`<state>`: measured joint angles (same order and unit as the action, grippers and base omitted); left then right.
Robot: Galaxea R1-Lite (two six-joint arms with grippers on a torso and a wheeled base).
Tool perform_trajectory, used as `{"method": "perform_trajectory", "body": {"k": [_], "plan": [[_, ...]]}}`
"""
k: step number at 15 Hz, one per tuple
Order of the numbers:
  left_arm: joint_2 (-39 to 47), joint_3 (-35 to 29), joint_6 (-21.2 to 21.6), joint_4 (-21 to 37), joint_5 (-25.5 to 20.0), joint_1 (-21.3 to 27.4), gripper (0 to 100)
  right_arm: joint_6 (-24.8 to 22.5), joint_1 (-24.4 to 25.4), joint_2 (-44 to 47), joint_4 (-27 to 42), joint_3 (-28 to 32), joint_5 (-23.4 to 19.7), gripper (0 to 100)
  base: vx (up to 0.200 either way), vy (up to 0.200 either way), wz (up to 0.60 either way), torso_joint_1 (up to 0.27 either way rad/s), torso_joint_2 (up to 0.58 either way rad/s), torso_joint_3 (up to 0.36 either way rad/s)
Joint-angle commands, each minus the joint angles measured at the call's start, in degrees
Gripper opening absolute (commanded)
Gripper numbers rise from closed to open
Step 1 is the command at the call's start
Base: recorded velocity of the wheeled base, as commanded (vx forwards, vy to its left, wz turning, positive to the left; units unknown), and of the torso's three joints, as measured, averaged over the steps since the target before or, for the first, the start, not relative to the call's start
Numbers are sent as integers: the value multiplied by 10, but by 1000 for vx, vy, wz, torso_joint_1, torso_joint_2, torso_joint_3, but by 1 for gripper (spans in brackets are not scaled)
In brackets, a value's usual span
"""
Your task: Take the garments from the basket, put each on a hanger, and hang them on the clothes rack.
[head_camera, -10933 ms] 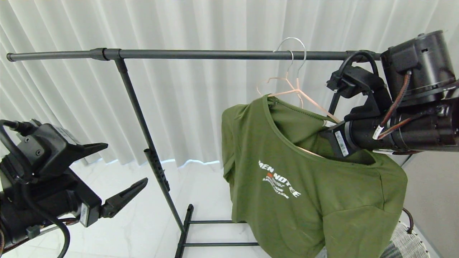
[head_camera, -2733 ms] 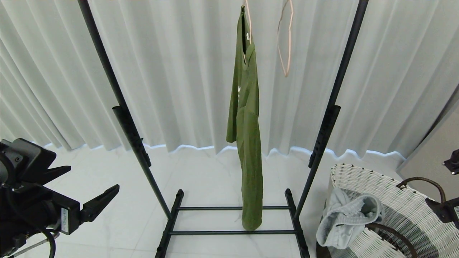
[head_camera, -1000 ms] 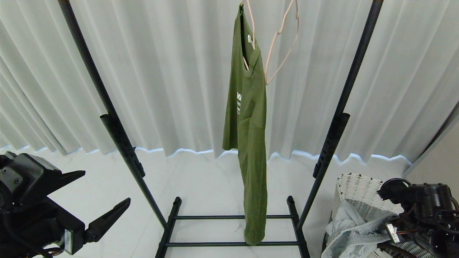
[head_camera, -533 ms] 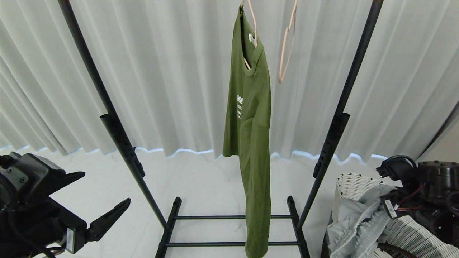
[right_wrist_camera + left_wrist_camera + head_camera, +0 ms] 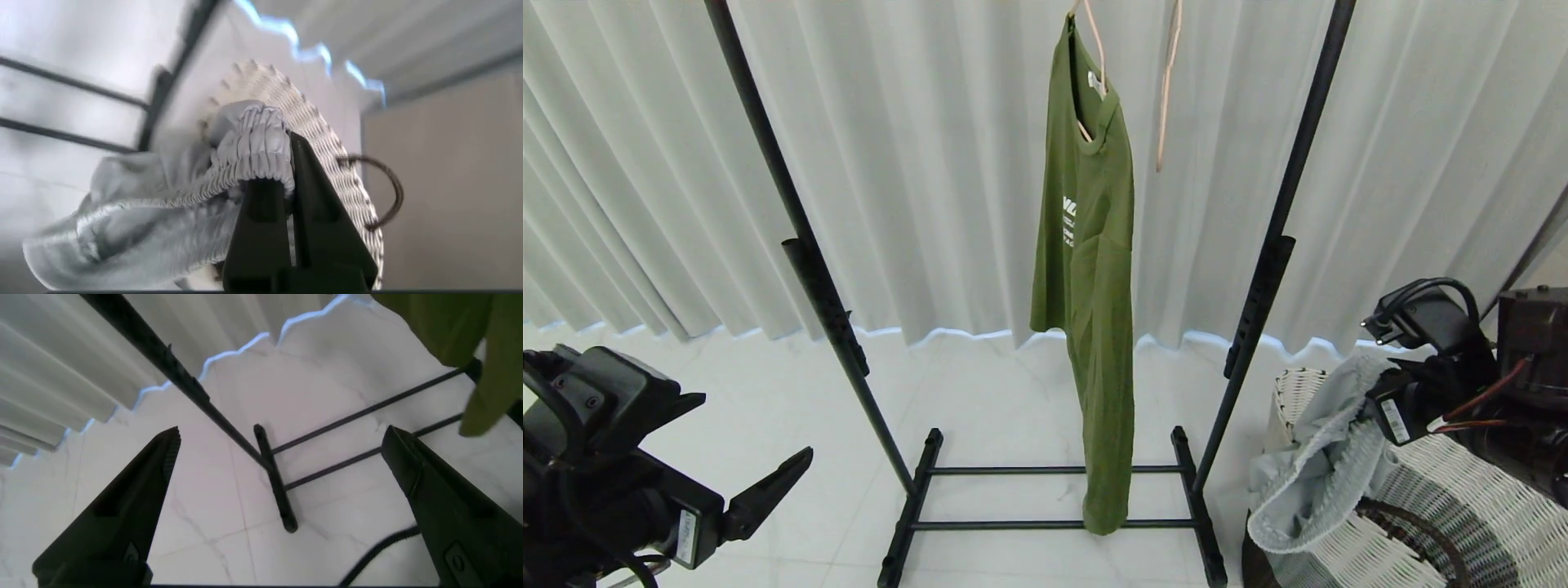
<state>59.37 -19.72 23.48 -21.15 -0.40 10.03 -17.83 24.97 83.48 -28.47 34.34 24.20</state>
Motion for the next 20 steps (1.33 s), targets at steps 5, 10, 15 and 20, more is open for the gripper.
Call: {"method": "perform_trajectory", "body": {"k": [5, 10, 15, 20], "plan": [[3, -2, -4, 0, -9, 6, 100, 3, 89, -2, 21, 76, -1, 0, 0, 0, 0, 0, 0, 0], [28, -33, -5, 0, -77, 82, 100, 96, 206, 39, 47, 199, 0, 0, 0, 0, 0, 0, 0, 0], [109, -147, -121, 0, -73, 268, 100, 199, 286, 39, 116, 287, -1, 0, 0, 0, 0, 0, 0, 0], [274, -261, -219, -21, -48, 380, 100, 231, 331, 21, 116, 288, -6, 0, 0, 0, 0, 0, 0, 0]]}}
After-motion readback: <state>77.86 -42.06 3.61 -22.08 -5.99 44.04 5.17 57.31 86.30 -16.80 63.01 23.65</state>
